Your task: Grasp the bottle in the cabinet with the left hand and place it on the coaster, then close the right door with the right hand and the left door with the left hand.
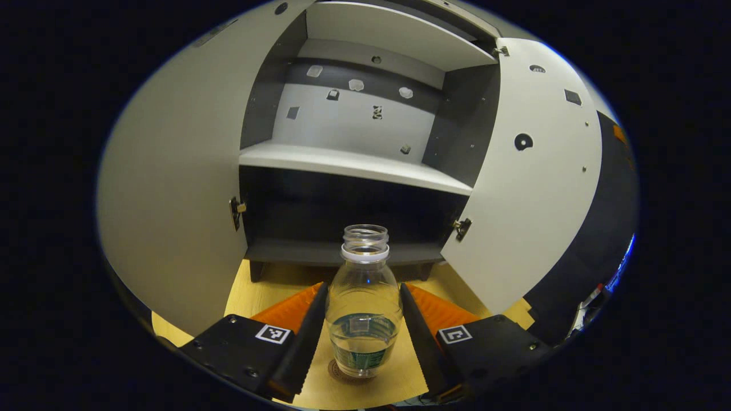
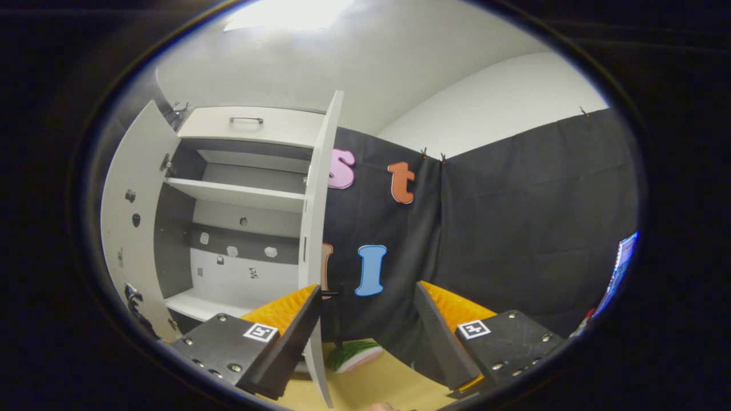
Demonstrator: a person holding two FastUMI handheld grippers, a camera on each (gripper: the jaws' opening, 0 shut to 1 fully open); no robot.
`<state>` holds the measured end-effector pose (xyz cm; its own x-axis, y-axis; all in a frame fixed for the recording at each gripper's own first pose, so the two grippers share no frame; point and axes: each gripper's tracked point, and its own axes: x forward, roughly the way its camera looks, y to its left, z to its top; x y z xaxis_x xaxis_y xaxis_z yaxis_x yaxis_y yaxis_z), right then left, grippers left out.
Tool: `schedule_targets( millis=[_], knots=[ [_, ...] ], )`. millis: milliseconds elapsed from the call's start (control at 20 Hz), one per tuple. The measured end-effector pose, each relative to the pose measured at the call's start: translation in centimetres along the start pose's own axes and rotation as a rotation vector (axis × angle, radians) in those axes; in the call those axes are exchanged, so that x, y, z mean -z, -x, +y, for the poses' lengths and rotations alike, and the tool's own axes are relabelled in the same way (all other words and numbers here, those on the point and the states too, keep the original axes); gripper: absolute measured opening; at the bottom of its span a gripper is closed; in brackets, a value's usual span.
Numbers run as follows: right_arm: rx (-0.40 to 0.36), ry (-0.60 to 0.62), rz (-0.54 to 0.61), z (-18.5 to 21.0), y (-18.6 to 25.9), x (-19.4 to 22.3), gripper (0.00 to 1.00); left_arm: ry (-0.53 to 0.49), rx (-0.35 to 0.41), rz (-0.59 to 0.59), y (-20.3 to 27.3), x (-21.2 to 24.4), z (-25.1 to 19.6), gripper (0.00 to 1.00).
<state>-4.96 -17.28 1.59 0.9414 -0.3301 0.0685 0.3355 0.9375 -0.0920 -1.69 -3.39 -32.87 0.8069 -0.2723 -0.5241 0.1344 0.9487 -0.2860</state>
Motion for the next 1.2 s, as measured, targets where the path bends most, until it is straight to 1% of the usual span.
schedule_targets(
  millis=[50, 100, 150, 300, 400, 450, 600, 750, 950, 1000, 1200],
  knots=[
    [0.002, 0.000, -0.003, -0.1, 0.0, 0.0, 0.99, 0.003, -0.009, 0.013, -0.3, 1.2, 0.5, 0.82],
    [0.004, -0.004, -0.005, -0.2, -0.1, -0.2, 0.99, 0.001, -0.015, 0.029, -0.6, 2.5, 1.0, 0.79],
    [0.006, -0.006, -0.007, -0.2, 0.0, -0.3, 0.99, 0.000, -0.018, 0.048, -1.0, 3.6, 1.1, 0.80],
    [0.016, -0.001, -0.007, -0.6, 0.1, -0.3, 0.99, 0.006, -0.004, 0.085, -1.7, 6.0, 1.0, 0.80],
    [0.024, 0.004, -0.010, -1.1, 0.4, -0.5, 0.99, 0.040, 0.006, 0.067, -2.2, 6.3, 0.8, 0.80],
    [0.028, 0.006, -0.015, -1.2, 0.5, -0.7, 0.99, 0.050, -0.001, 0.045, -2.5, 6.3, 0.9, 0.80],
    [0.041, 0.008, -0.018, -1.8, 0.8, -0.8, 0.99, 0.054, -0.007, 0.009, -3.3, 6.6, 0.9, 0.80],
    [0.043, 0.001, -0.007, -2.1, 1.0, -0.8, 0.99, 0.035, -0.018, -0.003, -3.9, 7.2, 1.0, 0.80],
    [0.045, 0.010, -0.003, -2.5, 0.9, -0.8, 0.99, -0.023, -0.014, -0.017, -4.5, 7.7, 0.9, 0.80],
    [0.043, 0.011, -0.003, -2.5, 0.8, -0.8, 0.99, -0.026, -0.009, -0.034, -4.5, 7.4, 0.8, 0.80],
    [0.037, 0.017, 0.007, -2.3, 0.6, -0.2, 0.99, -0.039, -0.005, -0.027, -3.9, 7.8, 0.6, 0.80]
  ],
)
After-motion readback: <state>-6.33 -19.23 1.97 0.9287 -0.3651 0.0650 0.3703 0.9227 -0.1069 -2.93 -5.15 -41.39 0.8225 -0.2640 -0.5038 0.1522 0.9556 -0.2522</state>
